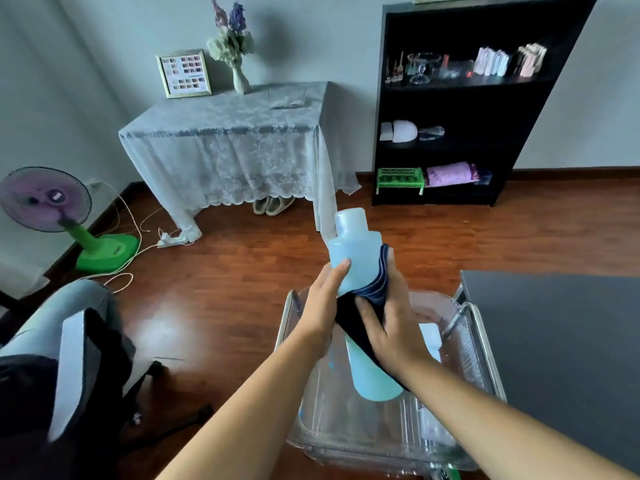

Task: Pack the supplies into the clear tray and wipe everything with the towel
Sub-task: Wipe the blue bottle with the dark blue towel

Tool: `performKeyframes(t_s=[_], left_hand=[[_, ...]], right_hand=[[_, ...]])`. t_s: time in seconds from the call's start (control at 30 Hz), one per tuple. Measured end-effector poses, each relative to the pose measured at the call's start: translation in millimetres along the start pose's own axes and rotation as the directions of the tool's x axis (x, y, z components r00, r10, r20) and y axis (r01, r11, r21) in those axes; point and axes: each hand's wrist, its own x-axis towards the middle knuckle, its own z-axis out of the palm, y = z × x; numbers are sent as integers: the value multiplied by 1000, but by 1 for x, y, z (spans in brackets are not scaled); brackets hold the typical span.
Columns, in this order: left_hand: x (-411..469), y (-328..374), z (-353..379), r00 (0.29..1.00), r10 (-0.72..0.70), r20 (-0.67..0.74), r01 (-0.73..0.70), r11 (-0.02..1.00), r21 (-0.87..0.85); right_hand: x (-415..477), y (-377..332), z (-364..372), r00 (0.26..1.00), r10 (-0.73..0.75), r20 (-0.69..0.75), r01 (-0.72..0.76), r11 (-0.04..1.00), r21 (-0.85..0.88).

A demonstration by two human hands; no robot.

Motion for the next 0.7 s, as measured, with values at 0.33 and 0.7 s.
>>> performKeyframes(t_s=[0.33,0.7], left_hand=[[-13,2,2,990,50,135,-34,993,-113],[-6,17,-4,973,22,230,39,965,-258]], right_hand=[[33,-25,-11,995,37,94,-36,999,-16],[9,-28,-27,962,-156,224,219,931,-291]])
